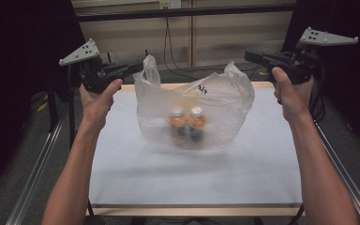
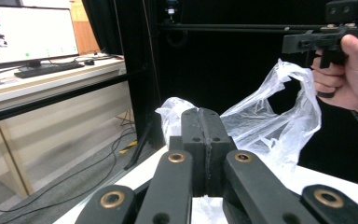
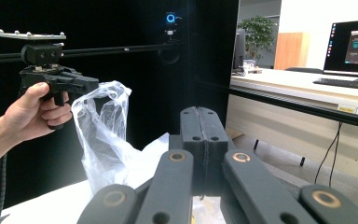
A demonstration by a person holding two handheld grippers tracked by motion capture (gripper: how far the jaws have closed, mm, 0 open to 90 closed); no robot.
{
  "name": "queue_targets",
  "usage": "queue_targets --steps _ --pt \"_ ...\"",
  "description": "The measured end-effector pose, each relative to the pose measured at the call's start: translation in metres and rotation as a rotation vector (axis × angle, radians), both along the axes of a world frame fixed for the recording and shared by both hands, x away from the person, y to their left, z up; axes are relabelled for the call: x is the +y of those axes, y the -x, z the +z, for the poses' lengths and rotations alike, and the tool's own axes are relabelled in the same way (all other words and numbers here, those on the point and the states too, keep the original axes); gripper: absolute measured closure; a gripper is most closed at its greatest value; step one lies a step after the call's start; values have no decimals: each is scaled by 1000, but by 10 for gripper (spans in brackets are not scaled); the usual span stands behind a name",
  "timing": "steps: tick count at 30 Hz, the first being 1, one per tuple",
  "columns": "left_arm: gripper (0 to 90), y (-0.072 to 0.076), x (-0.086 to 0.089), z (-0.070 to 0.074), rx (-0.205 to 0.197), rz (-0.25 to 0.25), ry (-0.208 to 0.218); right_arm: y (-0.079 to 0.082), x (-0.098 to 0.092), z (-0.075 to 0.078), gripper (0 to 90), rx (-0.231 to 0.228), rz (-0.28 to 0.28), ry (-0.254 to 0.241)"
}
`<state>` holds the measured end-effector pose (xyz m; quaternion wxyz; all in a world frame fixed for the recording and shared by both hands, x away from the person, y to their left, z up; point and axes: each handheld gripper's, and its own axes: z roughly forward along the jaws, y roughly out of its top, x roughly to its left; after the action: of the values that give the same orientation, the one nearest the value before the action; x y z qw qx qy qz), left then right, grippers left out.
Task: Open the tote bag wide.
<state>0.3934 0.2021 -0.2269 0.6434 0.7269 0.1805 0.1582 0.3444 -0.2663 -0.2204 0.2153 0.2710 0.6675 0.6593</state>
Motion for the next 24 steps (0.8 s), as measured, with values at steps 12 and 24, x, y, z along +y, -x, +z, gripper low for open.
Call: queue_targets --steps 12,24 --pt "900 -1 0 0 17 -1 1 13 9 -7 477 59 -11 81" --pt "900 -2 7 1 29 30 6 8 26 -17 673 111 42 165"
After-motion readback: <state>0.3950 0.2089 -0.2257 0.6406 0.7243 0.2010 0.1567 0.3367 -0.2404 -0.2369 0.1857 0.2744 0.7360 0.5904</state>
